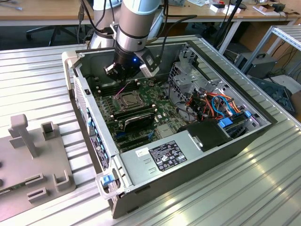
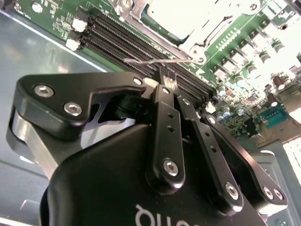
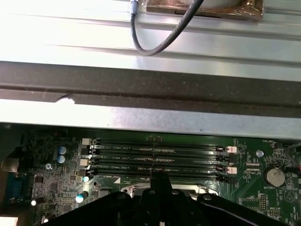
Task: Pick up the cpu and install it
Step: 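Install the first cpu locking lever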
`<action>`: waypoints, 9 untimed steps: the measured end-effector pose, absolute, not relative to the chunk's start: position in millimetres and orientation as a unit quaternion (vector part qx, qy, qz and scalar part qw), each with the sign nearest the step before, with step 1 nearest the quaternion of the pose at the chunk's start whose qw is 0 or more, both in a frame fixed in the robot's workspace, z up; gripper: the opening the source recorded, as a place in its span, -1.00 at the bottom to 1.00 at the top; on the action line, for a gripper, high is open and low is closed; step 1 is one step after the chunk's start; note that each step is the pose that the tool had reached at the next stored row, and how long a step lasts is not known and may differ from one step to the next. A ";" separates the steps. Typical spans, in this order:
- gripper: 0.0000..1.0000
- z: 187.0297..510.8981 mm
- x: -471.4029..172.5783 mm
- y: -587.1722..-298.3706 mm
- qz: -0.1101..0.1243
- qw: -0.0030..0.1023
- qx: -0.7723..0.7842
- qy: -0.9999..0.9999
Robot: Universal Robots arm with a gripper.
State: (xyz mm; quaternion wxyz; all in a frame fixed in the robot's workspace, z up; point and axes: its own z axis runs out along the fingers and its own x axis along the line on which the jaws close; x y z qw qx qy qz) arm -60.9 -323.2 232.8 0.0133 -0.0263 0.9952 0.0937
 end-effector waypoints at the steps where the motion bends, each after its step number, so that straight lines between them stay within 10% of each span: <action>1: -0.79 232.6 -59.9 -323.2 0.094 0.013 -0.026 0.995; 9: -0.79 231.7 -57.4 -323.2 0.094 0.013 -0.026 0.995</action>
